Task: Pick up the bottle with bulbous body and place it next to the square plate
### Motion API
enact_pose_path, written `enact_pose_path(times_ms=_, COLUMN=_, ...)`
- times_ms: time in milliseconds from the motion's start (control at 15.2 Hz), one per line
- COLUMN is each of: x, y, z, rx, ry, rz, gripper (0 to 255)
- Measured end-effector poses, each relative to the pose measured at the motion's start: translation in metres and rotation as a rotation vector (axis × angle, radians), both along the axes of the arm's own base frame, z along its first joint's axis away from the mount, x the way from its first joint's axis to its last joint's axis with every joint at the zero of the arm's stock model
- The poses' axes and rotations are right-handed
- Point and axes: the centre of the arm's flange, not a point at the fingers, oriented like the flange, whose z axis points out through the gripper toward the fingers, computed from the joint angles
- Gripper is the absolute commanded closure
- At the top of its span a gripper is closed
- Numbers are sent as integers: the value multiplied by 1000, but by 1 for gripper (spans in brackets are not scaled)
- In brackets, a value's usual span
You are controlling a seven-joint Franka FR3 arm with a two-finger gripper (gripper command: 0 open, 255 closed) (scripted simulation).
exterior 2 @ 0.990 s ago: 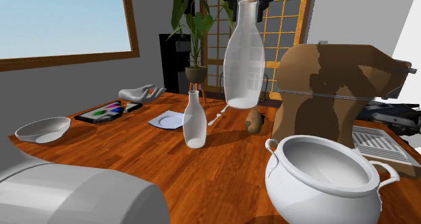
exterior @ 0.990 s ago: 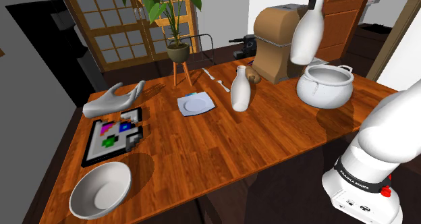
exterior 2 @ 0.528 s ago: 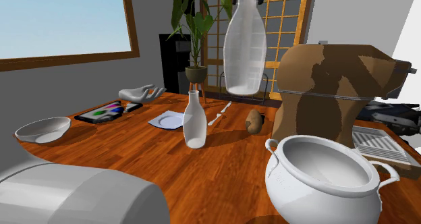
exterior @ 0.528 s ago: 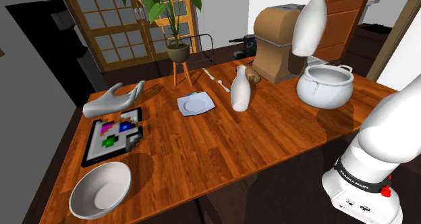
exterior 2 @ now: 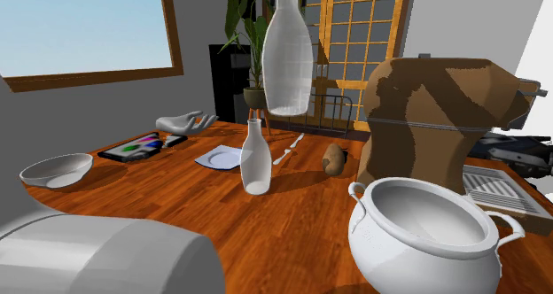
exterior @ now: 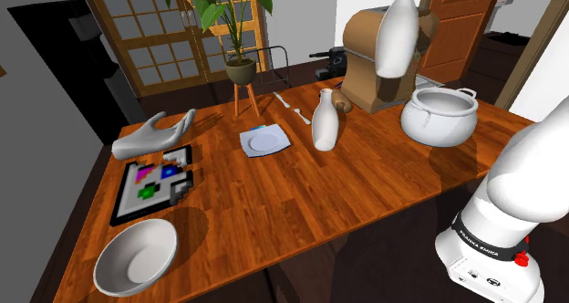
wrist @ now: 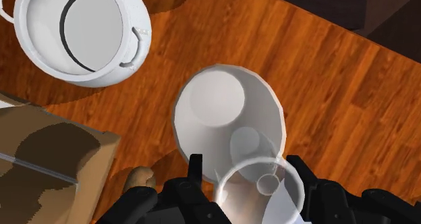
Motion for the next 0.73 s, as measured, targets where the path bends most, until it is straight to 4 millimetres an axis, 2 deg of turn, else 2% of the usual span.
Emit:
enact_pose_path(times_ms=264, x=26, y=50, z=1, rx=0, ry=0, rz=1, gripper=255)
enact_pose_path(times_ms=726, x=73, y=125, z=3, rx=0, ry=0, rz=0, gripper=255)
